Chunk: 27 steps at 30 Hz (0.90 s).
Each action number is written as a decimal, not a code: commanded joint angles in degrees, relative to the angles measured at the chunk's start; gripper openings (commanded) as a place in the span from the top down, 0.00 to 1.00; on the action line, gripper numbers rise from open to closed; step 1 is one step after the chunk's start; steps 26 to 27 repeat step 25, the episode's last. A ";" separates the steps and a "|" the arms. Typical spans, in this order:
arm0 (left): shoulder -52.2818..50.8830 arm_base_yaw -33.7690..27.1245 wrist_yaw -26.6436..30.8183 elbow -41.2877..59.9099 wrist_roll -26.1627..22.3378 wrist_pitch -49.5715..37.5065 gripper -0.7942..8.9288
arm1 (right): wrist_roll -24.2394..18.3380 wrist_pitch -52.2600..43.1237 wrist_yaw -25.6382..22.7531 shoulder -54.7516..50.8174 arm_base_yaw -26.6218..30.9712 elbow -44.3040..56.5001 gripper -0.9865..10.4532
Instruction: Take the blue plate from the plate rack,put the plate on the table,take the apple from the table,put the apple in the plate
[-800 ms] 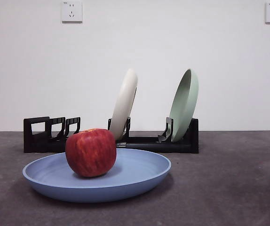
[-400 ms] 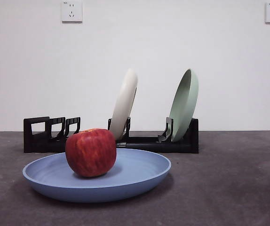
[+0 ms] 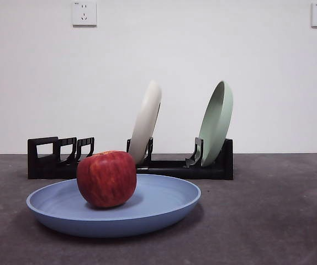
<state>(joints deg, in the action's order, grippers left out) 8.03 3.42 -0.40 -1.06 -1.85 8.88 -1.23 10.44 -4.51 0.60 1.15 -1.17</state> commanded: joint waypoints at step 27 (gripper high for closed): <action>-5.42 -3.61 0.00 0.44 0.31 -0.13 0.92 | 0.68 0.09 -0.02 -0.07 -0.04 0.33 0.91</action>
